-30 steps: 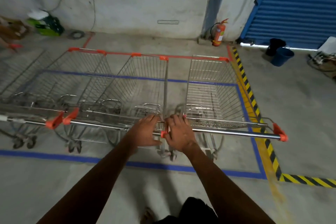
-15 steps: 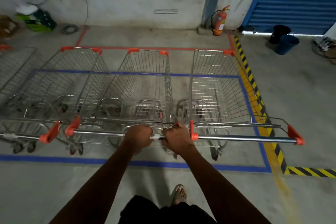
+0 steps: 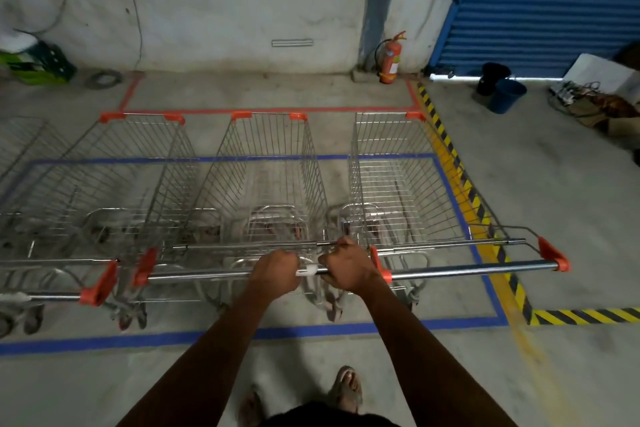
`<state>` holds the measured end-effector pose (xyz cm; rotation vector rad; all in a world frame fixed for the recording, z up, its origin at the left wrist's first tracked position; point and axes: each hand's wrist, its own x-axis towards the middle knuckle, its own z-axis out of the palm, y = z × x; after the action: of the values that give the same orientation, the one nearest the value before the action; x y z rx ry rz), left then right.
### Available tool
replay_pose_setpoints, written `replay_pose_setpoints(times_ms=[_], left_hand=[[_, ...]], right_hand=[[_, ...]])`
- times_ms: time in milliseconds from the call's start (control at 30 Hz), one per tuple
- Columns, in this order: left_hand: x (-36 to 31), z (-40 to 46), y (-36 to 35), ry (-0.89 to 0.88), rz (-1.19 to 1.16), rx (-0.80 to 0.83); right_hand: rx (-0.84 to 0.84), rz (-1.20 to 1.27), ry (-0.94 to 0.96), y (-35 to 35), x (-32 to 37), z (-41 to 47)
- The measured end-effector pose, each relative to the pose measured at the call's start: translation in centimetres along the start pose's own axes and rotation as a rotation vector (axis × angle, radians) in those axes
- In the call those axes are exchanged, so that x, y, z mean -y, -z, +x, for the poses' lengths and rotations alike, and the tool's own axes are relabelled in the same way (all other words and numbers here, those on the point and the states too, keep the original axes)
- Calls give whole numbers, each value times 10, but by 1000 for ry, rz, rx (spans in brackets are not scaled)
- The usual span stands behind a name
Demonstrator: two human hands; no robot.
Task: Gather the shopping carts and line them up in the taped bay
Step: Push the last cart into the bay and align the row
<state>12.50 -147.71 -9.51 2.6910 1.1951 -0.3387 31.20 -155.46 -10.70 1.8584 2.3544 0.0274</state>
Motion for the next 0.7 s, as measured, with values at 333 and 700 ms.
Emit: replay_pose_setpoints(times_ms=[333,700], left_hand=[[5,1,5,-31,2,-67],[3,-6,7,-140,38,-117]], right_hand=[[-35,74,-245,6,15,3],[-89,124,-314,6,23,-19]])
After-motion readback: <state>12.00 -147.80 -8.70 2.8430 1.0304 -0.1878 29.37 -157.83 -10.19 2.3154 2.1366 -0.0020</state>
